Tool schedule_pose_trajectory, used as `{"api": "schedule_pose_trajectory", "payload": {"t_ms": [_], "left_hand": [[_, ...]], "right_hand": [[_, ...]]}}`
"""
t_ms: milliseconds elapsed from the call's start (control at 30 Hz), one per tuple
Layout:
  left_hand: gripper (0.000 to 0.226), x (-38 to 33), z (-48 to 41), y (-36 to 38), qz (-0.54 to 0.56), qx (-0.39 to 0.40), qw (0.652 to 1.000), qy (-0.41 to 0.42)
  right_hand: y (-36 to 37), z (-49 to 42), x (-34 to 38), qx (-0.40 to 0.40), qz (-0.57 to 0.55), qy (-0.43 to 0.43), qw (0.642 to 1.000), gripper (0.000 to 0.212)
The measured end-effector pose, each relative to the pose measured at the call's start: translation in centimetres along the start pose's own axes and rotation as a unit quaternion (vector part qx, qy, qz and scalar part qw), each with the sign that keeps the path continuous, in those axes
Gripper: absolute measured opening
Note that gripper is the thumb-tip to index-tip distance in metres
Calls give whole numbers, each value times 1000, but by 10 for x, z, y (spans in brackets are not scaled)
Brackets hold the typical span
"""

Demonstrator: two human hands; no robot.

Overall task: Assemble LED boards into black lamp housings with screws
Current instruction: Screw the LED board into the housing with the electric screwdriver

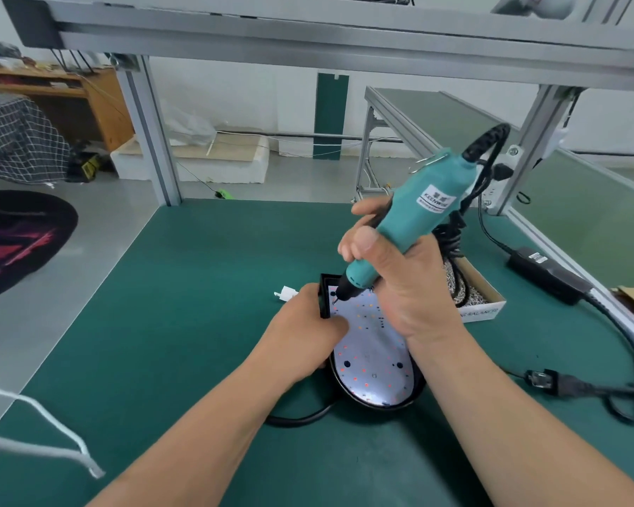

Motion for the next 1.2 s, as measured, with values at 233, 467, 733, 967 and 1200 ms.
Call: {"api": "schedule_pose_trajectory", "payload": {"t_ms": [233,467,733,967,1200], "left_hand": [[10,0,4,-1,2,-10,1000,2],[10,-6,10,0,-41,-15,999,-8],[61,-11,20,-1,-214,-128,968,-28],[12,-25,30,-6,-298,112,930,183],[14,-25,27,-6,-268,239,920,156]], "right_hand": [[-3,5,13,21,20,3,1000,24],[0,9,15,11,36,-9,999,24],[-10,3,29,-68,-147,-60,985,13],[-59,13,41,-242,-293,-93,920,5],[-64,19,34,-256,-289,-81,919,8]]}}
Point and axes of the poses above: each hand's wrist, its own z-axis away from the middle knuckle, its own y-axis out of the palm, x = y × z, the point moved 1 cm from there along -z, towards the middle knuckle, and after that the axes turned 13 degrees about x, right-handed, at the moved point
